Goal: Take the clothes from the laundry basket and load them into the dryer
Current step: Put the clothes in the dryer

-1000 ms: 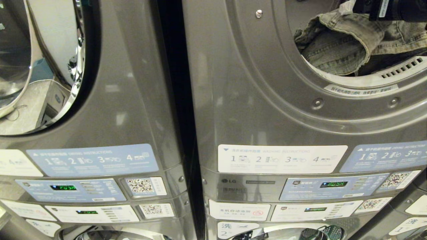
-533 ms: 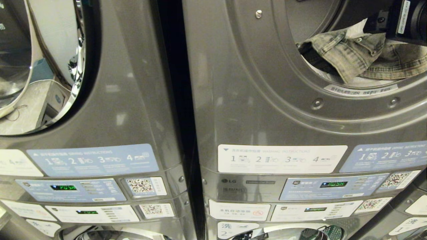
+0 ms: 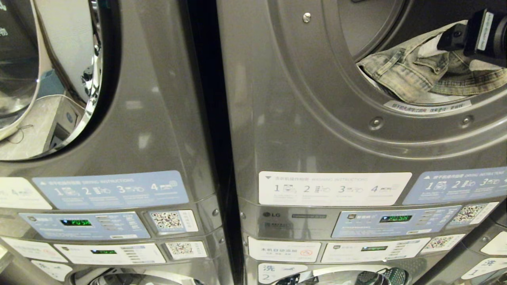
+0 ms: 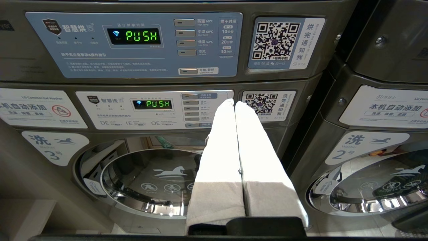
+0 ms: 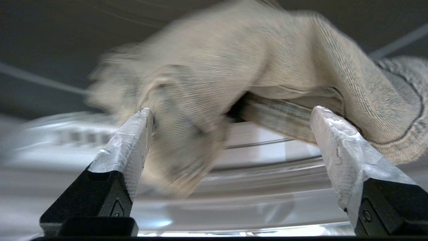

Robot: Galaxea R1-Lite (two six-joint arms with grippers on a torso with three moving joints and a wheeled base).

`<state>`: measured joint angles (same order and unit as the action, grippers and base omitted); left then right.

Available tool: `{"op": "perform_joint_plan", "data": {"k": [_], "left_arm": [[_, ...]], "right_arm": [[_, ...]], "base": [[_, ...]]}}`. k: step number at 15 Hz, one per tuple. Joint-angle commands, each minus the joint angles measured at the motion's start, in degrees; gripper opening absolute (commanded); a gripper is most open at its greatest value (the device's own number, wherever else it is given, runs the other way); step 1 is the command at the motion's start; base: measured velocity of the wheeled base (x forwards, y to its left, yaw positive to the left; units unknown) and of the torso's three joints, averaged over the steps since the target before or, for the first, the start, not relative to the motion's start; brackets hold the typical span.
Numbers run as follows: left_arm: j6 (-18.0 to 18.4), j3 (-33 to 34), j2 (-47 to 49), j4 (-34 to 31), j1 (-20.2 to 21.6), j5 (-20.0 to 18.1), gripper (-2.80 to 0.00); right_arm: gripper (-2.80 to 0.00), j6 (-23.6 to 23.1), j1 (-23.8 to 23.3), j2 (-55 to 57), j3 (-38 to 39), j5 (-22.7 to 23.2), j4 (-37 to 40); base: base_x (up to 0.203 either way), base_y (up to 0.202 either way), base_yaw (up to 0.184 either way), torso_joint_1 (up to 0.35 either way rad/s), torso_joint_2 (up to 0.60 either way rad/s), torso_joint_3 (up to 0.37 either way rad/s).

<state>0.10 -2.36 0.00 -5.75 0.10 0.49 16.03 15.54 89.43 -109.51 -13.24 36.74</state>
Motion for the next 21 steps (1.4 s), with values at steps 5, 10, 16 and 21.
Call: {"op": "perform_joint_plan", "data": {"k": [5,10,16,21], "left_arm": [[-0.19,0.34,0.07,0.83,-0.01,0.12,-2.80],[-0.19,0.34,0.01,0.83,-0.01,0.12,-2.80],[-0.19,0.34,0.08,0.83,-0.01,0.12,-2.80],[-0.19,0.34,0.01,0.83,-0.01,0.10,-2.80]], "right_arm": [[0.00,0.00,-0.10,9.69,-2.31,-5.25,-14.10],[0.00,-4.93,-4.90,14.32,-2.39,-13.92,-29.21],[0.00,-4.62,-0.91,7.79,-2.20,-10.02,-31.44],[0.00,-4.26,4.28,0.28,3.77,-3.61,-32.17]], "base": [[0.000,0.000,0.000,0.000,0.00,0.000],[0.000,0.000,0.000,0.000,0.00,0.000],[0.000,0.000,0.000,0.000,0.00,0.000],[0.000,0.000,0.000,0.000,0.00,0.000]]}}
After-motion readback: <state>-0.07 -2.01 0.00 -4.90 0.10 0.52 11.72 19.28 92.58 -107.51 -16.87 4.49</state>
